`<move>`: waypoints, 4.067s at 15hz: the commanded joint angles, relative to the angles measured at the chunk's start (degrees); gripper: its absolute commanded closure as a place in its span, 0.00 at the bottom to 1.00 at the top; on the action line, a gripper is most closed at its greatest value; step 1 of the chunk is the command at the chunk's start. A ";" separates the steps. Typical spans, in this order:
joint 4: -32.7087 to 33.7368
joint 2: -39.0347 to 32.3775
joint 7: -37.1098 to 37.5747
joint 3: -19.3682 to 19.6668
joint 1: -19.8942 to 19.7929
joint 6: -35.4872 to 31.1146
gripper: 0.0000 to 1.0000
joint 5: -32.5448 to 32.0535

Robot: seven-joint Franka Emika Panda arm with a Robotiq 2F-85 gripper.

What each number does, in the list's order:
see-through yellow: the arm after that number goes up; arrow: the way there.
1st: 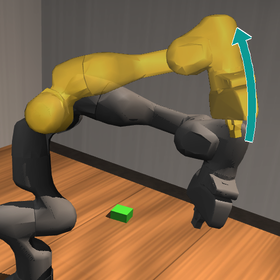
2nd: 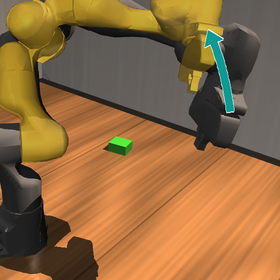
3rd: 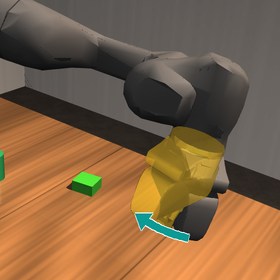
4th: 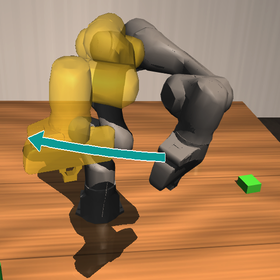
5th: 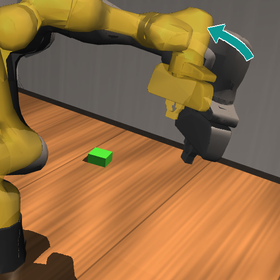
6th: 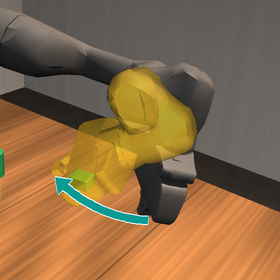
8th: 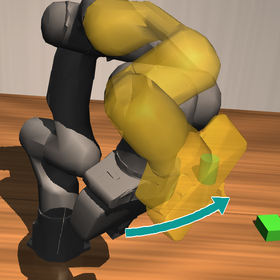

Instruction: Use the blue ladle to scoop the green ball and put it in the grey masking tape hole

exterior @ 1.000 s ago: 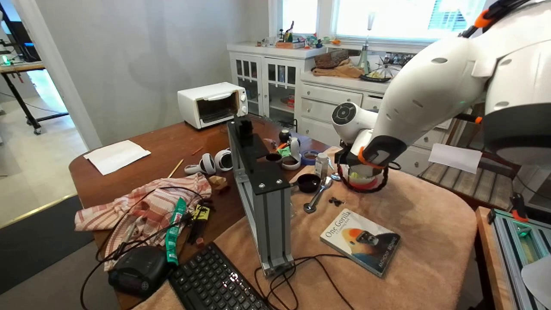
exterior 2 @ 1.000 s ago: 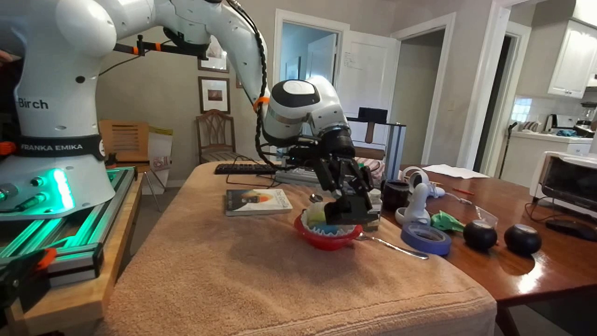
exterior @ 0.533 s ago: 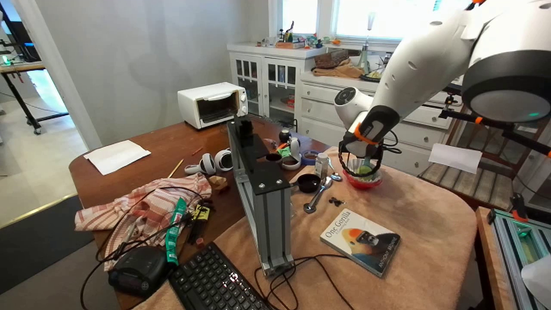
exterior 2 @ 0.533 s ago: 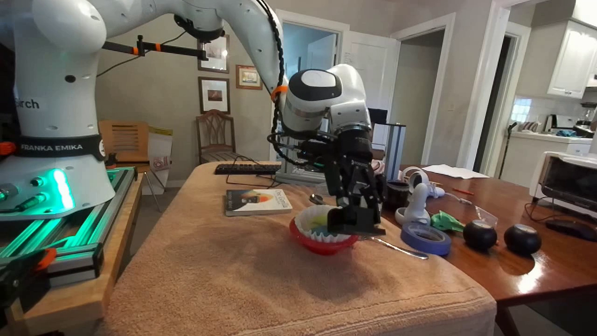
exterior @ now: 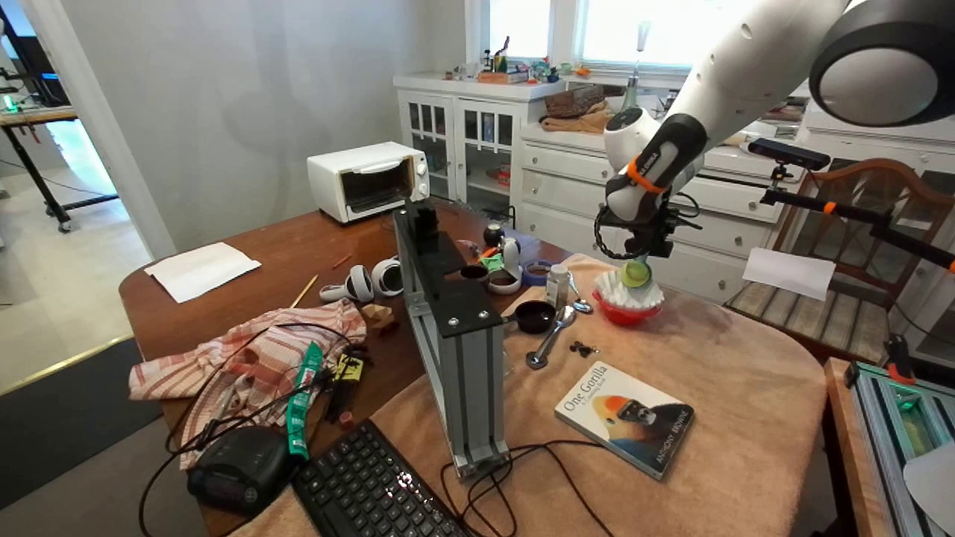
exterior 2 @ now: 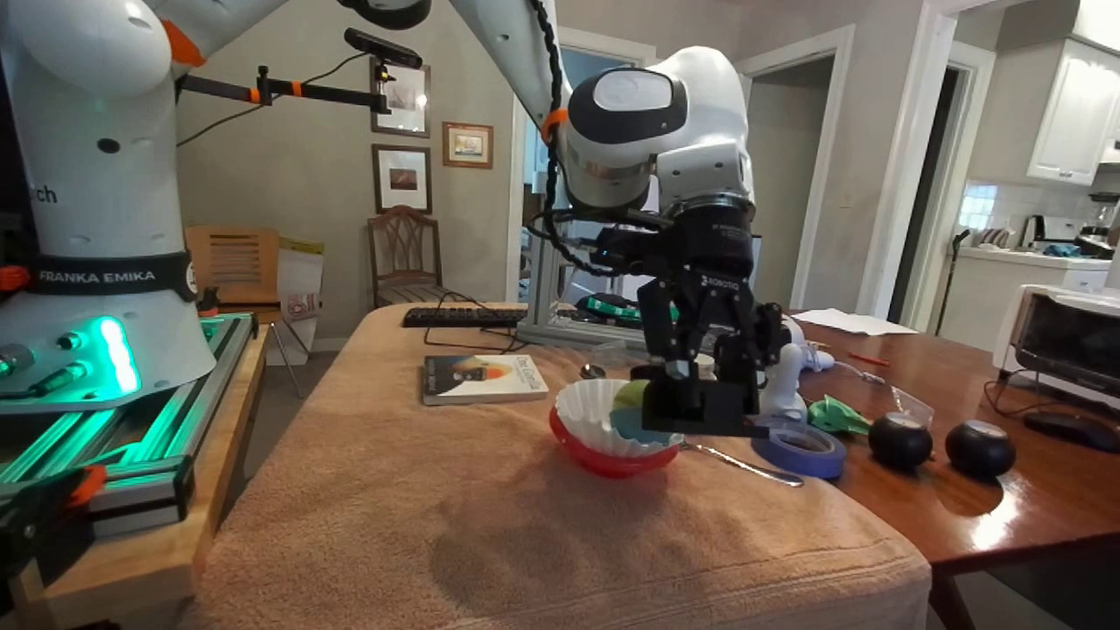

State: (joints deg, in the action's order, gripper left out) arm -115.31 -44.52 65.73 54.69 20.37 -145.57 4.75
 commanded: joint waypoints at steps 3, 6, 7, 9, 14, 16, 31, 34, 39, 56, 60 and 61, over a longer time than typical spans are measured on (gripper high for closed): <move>1.90 8.88 -3.34 -9.64 -9.49 2.97 0.65 -1.90; 2.35 11.36 -4.56 -14.19 -13.85 3.18 0.65 -2.23; 1.77 12.52 -5.02 -15.38 -15.10 2.73 0.65 -2.42; 1.01 13.96 -5.80 -17.71 -17.65 2.16 0.65 -2.55; -5.74 18.60 -6.97 -19.57 -21.66 -0.27 0.65 -5.12; -2.60 15.91 -5.13 -20.28 -22.77 0.91 0.40 -5.46; 10.87 12.40 -2.07 -23.67 -26.53 4.27 0.65 -7.34; 17.27 9.45 -1.49 -24.77 -28.00 4.61 0.65 -7.59; 29.17 2.89 -0.33 -27.39 -29.59 7.61 0.65 -7.42; 38.43 -5.08 12.97 -25.88 -26.61 6.67 0.65 -13.08; 41.59 -7.81 16.20 -24.95 -26.01 7.11 0.65 -16.39; 42.26 -8.45 16.91 -24.57 -25.84 7.08 0.65 -17.27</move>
State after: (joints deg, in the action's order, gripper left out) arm -76.87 -49.90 79.09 28.42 -6.17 -139.32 -9.63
